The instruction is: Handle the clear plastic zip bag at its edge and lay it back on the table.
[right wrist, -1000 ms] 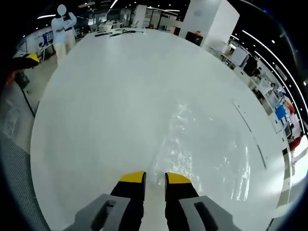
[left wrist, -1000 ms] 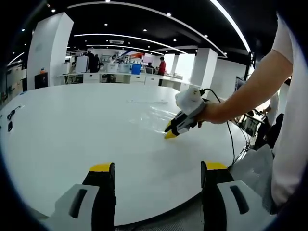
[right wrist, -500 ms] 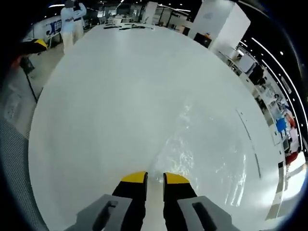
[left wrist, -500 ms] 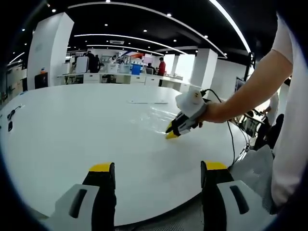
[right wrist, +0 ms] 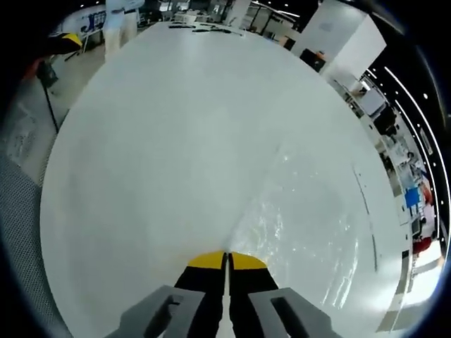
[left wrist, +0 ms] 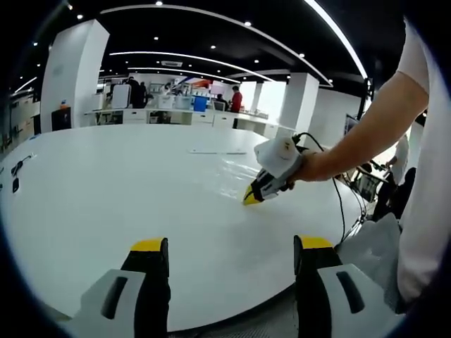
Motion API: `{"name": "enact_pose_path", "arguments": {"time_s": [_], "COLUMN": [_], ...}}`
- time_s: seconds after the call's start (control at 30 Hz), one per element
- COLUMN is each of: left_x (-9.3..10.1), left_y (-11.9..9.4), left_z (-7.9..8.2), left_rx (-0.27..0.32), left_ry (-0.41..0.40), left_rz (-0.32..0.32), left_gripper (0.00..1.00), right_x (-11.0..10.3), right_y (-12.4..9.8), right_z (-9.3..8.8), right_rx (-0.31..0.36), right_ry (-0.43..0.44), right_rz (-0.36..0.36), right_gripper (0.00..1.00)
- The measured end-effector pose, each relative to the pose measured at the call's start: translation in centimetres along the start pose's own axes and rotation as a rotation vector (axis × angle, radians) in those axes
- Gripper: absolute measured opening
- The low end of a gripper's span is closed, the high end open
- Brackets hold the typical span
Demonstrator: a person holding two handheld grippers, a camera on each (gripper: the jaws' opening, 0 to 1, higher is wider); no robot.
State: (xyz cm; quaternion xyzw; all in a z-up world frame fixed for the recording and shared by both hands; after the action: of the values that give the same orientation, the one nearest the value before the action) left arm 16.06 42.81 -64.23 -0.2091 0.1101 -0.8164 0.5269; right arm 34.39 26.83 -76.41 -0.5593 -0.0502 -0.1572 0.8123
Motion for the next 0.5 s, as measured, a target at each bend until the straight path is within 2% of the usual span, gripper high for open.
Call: {"name": "enact_pose_path", "arguments": {"time_s": [0.33,0.5], "left_x": [0.1,0.1], "left_y": [0.0,0.1], "left_z": [0.0,-0.1], "left_rx": [-0.002,-0.006], "left_ry": [0.005,0.010], "left_rz": [-0.003,-0.005], "left_gripper": [0.69,0.69], "right_x": [0.7,1.0], "right_y": [-1.5,-2.3], "right_z": [0.3,0.5], "right_rx": [0.045,0.086], "right_ry": [0.009,0.050], "right_rz": [-0.024,-0.023], "right_gripper": [0.00,0.00]}}
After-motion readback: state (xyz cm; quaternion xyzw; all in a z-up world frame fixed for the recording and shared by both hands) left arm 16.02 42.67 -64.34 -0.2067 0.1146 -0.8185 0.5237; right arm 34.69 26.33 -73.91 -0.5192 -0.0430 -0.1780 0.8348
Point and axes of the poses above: the point that each gripper's makers call its tool centre point, and the gripper's own axes: y roughly forward along the fingers, x roughly to its right, z roughly out of its top, the point moved 2 cm from there along -y, roughly backward along the fingers
